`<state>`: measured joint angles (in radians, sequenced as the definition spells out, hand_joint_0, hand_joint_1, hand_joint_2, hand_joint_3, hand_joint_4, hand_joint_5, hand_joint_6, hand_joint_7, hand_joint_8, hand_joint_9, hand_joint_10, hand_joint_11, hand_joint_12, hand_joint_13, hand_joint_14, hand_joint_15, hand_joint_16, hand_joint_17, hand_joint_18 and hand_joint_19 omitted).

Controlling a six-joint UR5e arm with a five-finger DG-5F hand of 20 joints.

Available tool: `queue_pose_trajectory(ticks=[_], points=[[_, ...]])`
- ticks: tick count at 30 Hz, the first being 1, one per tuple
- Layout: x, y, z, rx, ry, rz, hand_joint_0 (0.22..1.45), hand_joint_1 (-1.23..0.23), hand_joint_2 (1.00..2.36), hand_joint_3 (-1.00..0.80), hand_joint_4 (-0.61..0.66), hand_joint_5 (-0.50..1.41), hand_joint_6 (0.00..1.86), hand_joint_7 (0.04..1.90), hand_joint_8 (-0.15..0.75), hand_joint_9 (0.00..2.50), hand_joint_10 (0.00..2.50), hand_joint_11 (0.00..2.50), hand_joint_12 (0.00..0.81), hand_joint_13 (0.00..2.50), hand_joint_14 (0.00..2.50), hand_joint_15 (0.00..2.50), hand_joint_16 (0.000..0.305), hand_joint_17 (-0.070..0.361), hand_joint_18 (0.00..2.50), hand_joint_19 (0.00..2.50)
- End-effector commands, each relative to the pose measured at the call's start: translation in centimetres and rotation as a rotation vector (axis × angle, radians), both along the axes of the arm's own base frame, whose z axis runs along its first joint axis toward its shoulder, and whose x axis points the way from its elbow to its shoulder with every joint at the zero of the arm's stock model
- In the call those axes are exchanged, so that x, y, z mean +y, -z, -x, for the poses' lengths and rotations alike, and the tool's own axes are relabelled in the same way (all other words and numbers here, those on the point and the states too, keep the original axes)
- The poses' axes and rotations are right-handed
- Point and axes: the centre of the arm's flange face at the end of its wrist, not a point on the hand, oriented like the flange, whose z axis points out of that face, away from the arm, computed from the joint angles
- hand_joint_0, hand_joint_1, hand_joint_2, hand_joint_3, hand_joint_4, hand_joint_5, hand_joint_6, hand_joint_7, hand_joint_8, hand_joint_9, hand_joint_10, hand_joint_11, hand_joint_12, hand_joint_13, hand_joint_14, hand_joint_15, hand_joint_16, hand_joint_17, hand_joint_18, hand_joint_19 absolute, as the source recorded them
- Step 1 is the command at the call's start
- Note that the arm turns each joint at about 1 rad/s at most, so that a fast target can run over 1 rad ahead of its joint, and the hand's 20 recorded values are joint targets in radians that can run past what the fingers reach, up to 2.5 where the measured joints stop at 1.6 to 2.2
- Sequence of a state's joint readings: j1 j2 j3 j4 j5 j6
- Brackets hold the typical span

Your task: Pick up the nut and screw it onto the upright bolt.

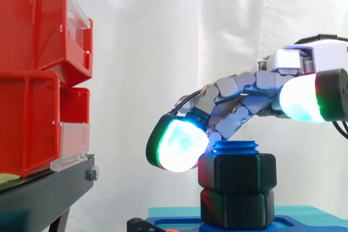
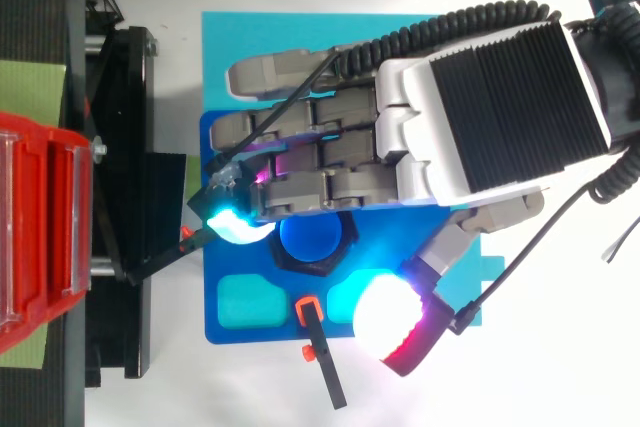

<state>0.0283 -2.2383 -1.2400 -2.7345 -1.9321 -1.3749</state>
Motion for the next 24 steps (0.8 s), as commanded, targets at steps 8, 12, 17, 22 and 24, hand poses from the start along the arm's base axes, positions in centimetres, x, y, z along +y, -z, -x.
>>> queue_pose_trajectory(ticks=[8,12,17,22,24], points=[[-0.8,0.5,0.2,0.0,0.014,0.006,0.51,-0.1,1.0,-0.5,0.24,-0.07,0.5,0.99,0.249,0.61,0.0,0.0,0.279,0.37,0.0,0.0,0.028,0.062,0.0,0.0],[-1.2,1.2,0.6,0.012,0.019,0.007,0.51,-0.11,1.0,-0.5,0.23,-0.06,0.5,1.07,0.252,0.63,0.0,0.0,0.274,0.39,0.0,0.0,0.025,0.057,0.0,0.0],[-1.5,2.0,1.0,0.012,0.023,0.007,0.52,-0.14,1.0,-0.5,0.19,-0.05,0.5,1.21,0.26,0.71,0.0,0.0,0.255,0.45,0.0,0.0,0.022,0.05,0.04,0.0],[-2.1,2.4,1.1,-0.003,0.031,0.004,0.52,-0.15,1.0,-0.5,0.18,-0.04,0.5,1.27,0.261,0.76,0.0,0.0,0.25,0.48,0.0,0.0,0.021,0.046,0.08,0.0],[-2.3,2.4,1.1,-0.002,0.034,0.005,0.53,-0.15,1.0,-0.5,0.18,-0.04,0.5,1.29,0.26,0.77,0.0,0.0,0.25,0.49,0.0,0.0,0.02,0.045,0.09,0.0]])
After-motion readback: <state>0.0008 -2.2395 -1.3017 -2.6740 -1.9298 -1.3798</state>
